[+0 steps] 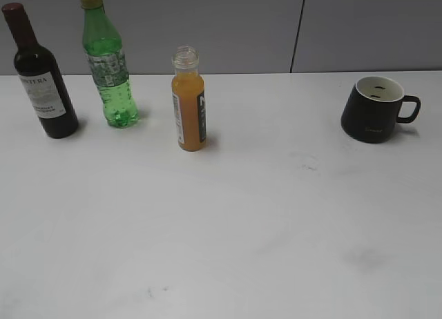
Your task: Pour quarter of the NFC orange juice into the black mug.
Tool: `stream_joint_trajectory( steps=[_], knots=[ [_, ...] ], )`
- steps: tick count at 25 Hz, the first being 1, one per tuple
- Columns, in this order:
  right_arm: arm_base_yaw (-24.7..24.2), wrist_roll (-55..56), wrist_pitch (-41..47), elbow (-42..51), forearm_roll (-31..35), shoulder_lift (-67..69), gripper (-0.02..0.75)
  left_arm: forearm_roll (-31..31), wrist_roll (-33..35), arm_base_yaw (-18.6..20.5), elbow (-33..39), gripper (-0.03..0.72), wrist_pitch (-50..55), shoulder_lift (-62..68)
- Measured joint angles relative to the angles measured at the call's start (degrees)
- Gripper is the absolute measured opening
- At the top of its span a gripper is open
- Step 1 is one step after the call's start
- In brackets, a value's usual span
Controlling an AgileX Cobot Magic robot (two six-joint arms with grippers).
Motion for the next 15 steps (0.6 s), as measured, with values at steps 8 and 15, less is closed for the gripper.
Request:
stream_joint_trajectory(
  steps=[8,15],
  knots=[
    [0.0,0.4,-27.4,8.4,-0.6,11.2,0.587,0.0,0.0,0.0,0.0,0.238,0.0,0.0],
    [0.0,0.5,-52.3,15.1,-1.2,29.9,0.59,0.0,0.0,0.0,0.0,0.238,0.0,0.0]
  ],
)
